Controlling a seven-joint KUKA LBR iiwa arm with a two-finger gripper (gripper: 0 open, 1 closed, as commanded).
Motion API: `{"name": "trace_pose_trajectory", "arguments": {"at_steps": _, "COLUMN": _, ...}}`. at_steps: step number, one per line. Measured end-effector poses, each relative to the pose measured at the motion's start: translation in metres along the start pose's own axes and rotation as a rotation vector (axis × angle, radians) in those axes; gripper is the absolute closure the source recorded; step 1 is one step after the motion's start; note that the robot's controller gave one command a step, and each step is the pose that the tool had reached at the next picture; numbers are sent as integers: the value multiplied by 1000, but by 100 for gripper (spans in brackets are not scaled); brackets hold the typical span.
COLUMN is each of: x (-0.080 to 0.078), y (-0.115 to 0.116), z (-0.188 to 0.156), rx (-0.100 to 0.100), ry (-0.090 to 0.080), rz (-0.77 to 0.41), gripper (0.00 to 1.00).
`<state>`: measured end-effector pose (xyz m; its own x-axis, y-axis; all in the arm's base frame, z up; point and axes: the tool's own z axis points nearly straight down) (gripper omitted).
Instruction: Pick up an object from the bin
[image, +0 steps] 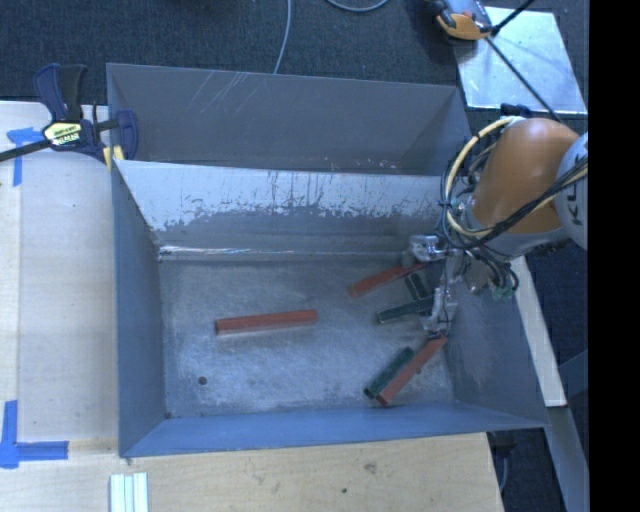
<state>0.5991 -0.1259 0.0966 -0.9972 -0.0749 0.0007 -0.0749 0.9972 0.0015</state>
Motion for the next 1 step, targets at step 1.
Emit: {"name": "trace_pose_trajectory", "arguments": {"at_steps": 1, "x": -12, "y": 16, "z": 20, "rx": 5, "ry": -5, "rz": -224, "gripper": 0}}
